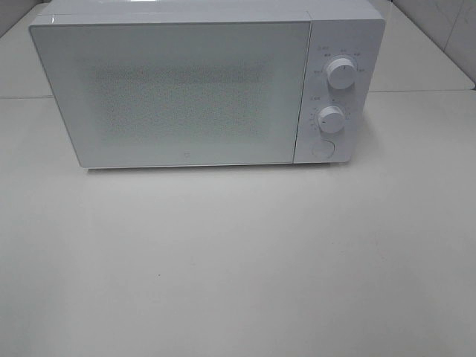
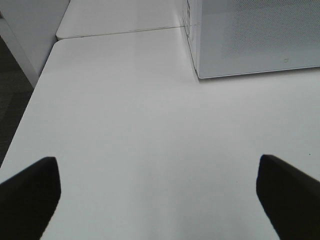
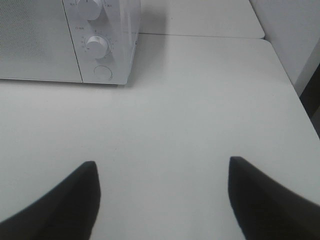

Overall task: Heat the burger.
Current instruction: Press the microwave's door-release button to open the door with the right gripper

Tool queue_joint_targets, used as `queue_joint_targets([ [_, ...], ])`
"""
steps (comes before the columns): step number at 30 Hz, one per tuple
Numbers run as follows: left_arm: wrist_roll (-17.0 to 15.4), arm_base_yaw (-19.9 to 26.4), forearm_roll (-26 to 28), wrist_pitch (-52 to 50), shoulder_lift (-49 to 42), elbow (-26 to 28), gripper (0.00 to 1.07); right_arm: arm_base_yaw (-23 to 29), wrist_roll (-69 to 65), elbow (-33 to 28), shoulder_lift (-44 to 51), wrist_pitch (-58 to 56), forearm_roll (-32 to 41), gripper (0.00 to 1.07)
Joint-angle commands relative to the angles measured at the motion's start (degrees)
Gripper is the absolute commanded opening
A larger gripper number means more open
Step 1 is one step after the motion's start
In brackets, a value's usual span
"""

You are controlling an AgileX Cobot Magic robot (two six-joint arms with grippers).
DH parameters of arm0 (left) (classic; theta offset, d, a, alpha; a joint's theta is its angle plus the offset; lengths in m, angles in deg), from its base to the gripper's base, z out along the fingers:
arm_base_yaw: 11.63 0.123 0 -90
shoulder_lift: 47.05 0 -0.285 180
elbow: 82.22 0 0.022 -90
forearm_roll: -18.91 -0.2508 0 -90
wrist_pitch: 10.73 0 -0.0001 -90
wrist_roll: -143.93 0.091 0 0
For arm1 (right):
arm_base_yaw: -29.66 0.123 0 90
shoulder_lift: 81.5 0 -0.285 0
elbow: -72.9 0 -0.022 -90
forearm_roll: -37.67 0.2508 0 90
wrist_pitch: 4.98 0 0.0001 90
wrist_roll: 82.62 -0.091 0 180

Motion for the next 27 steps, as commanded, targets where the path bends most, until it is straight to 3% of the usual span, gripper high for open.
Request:
queue_joint_targets([
  [1, -0.29, 0.11, 0.17, -0.17, -1.15, -0.11, 1.01, -0.46, 0.92, 1.55, -2.23, 6.47, -1.32, 0.6],
  [4, -0.29, 0.11, 0.17, -0.17, -1.15, -0.11, 1.01, -0.46, 0.92, 1.78, -8.02, 17.3, -1.6, 0.54],
  [8, -0.29, 0.11, 0.17, -0.17, -1.15, -0.11, 1.01, -0.46, 0.92, 1.55, -12.09, 23.26, -1.6, 0.51],
  [12, -0.29, 0.11, 0.17, -0.17, -1.15, -0.11, 1.01, -0.46, 2.46, -1.55, -17.13, 36.78, -1.6, 0.46],
  [13, -0.29, 0.11, 0.17, -0.17, -1.15, -0.11, 1.01, -0.46, 3.15, -4.01, -19.42, 44.0, -1.6, 0.4],
  [14, -0.29, 0.11, 0.17, -0.17, -1.15, -0.11, 1.01, -0.46, 3.15, -4.01, -19.42, 44.0, -1.6, 0.4],
  [16, -0.29, 0.11, 0.17, -0.17, -1.15, -0.11, 1.01, -0.46, 3.55, -7.56, -23.03, 55.63, -1.66, 0.28],
  [17, -0.29, 0.11, 0.17, -0.17, -1.15, -0.11, 1.01, -0.46, 3.55, -7.56, -23.03, 55.63, -1.66, 0.28],
  [18, -0.29, 0.11, 0.17, -0.17, -1.15, -0.11, 1.01, -0.46, 3.55, -9.45, -25.78, 62.45, -1.72, 0.18],
  [19, -0.29, 0.11, 0.17, -0.17, -1.15, -0.11, 1.01, -0.46, 3.55, -9.45, -25.78, 62.45, -1.72, 0.18],
  [21, -0.29, 0.11, 0.17, -0.17, -1.15, -0.11, 1.01, -0.46, 3.38, -11.63, -31.17, 69.67, -1.6, 0.02],
  [27, -0.29, 0.11, 0.17, -0.17, -1.15, -0.11, 1.01, -0.46, 3.09, -12.2, -40.51, 77.92, -1.55, 0.0],
])
